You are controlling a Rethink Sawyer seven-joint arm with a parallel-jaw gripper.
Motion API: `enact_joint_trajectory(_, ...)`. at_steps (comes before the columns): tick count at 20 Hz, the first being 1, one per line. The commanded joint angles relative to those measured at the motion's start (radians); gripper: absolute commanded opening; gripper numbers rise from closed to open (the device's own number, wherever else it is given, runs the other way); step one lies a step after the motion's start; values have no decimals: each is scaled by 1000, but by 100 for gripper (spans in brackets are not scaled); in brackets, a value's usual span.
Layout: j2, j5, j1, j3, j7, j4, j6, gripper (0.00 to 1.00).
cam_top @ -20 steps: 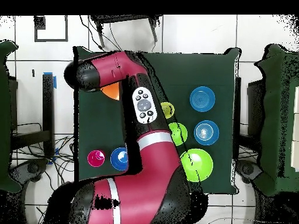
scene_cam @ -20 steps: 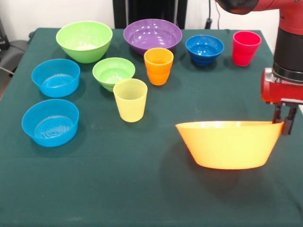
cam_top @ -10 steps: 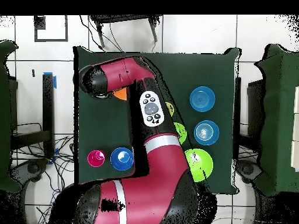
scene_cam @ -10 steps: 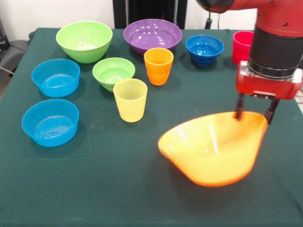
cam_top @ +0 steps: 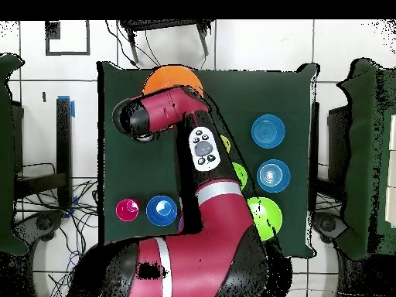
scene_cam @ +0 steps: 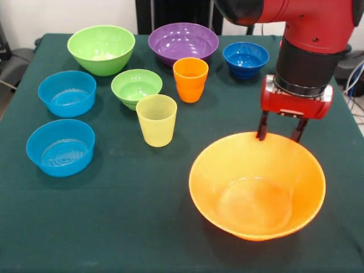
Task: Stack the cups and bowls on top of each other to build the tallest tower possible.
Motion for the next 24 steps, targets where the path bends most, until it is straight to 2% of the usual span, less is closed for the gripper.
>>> enact_joint_trajectory(1,8,-161,8,17,-176,121,-248,100)
enact_joint_trajectory(4,-3,-180,14,33,-164,145,-305,100)
enact_joint_trajectory(9,-31,-143,9,61,-138,216,-329,100)
enact_joint_trajectory(11,-48,-114,8,76,-150,242,-293,100)
enact_joint_trajectory(12,-64,-99,3,93,-146,268,-300,100)
enact_joint_trajectory(15,-138,-113,26,94,-130,313,-340,100)
enact_joint_trajectory(17,-175,-123,57,73,-132,306,-304,100)
enact_joint_trajectory(20,-183,-122,90,39,-114,290,-244,100)
enact_joint_trajectory(22,-170,-135,103,35,-107,280,-266,100)
enact_joint_trajectory(24,-121,-114,90,74,-113,260,-284,100)
